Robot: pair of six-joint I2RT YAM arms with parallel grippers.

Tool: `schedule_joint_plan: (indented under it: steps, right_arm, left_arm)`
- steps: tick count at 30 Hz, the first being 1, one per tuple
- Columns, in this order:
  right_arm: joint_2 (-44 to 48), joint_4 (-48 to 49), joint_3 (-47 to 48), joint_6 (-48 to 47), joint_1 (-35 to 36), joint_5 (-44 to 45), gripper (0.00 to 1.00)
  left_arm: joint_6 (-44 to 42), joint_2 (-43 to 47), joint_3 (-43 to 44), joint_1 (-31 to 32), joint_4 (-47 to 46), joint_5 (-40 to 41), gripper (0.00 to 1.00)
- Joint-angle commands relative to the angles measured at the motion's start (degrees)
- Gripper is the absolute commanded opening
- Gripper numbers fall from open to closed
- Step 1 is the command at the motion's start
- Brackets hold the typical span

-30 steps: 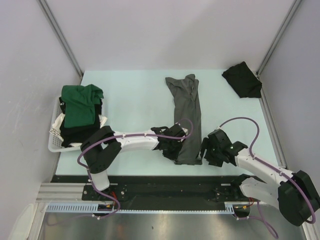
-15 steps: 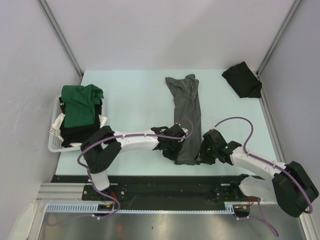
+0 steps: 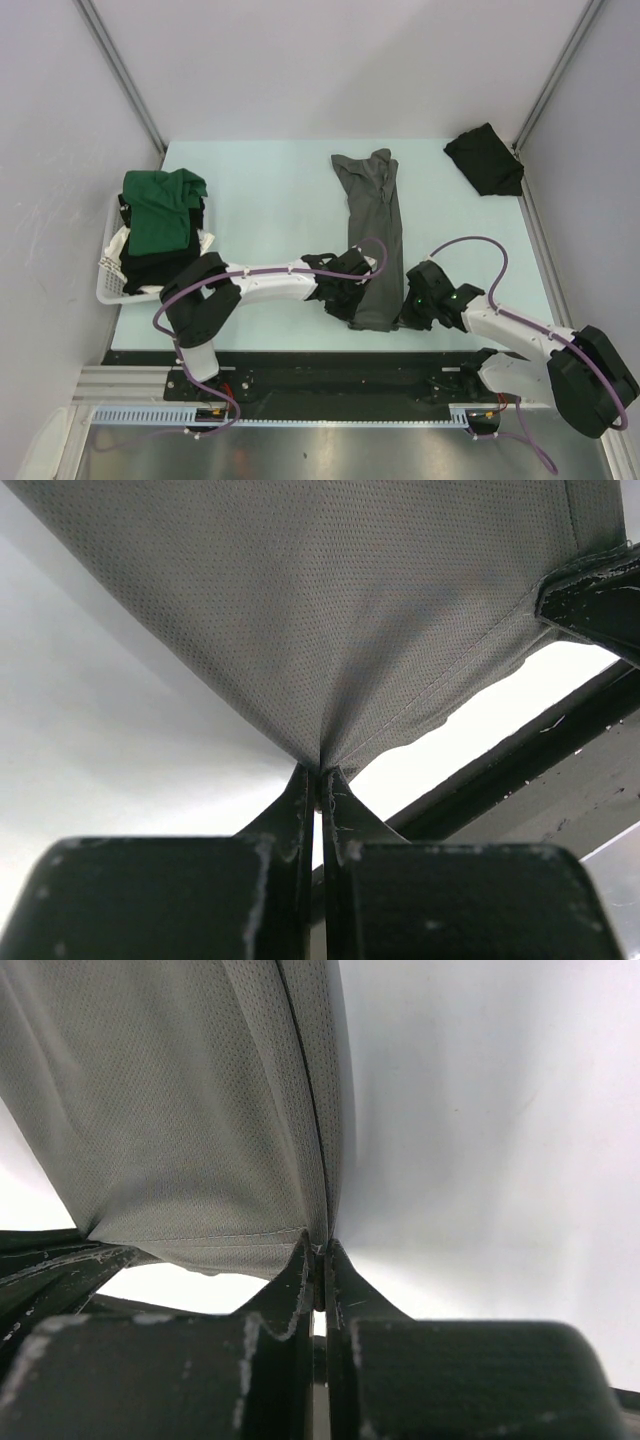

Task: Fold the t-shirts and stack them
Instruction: Grab the bottom of the folded rectangular tshirt with both arms, then fold the folded rectangular tshirt in 1/3 of the way

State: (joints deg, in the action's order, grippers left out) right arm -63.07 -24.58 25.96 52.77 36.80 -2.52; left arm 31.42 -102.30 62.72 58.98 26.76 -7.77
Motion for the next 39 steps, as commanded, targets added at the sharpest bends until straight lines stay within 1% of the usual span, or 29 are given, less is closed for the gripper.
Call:
schedule_joint_plan:
  steps: [1, 6, 13, 18, 22, 23, 30, 34, 39]
  right_arm:
    - [1.63, -2.58, 0.94, -1.09, -0.76, 0.15, 0.00]
    - [1.90, -4.33, 4.88, -3.11, -3.21, -1.08, 0.00]
    - [0.05, -6.53, 11.65, -7.24, -7.52, -4.06, 0.00]
    - [-2.14, -8.20, 16.93, -11.36, -9.90, -4.59, 0.00]
    - [-6.09, -9.17, 21.94, -14.62, -12.18, -5.29, 0.00]
    - [-6.71, -9.26, 23.69, -15.24, -13.14, -5.47, 0.00]
    - [-14.18, -7.86, 30.10, -19.55, -17.89, -8.98, 0.00]
    - [-18.92, -6.80, 33.71, -21.48, -20.36, -10.48, 0.00]
    - [-26.12, -6.01, 39.43, -25.17, -22.82, -11.80, 0.00]
  left_arm:
    - [-1.80, 3.77, 2.40, 0.17, 2.67, 2.58, 0.00]
    - [-2.77, 4.74, 5.48, 0.08, 5.22, 5.39, 0.00]
    - [-4.79, 5.88, 10.23, -1.06, 8.12, 6.97, 0.00]
    - [-6.10, 5.89, 13.74, -3.43, 9.71, 7.68, 0.00]
    - [-7.16, 5.27, 16.55, -5.63, 10.32, 7.68, 0.00]
    - [-7.60, 5.18, 16.99, -6.59, 10.33, 9.25, 0.00]
    - [-10.15, 1.23, 22.97, -11.34, 11.20, 9.61, 0.00]
    - [-11.64, -2.98, 29.54, -13.97, 11.91, 9.18, 0.00]
    - [-12.87, -10.19, 37.64, -15.74, 13.66, 8.92, 0.00]
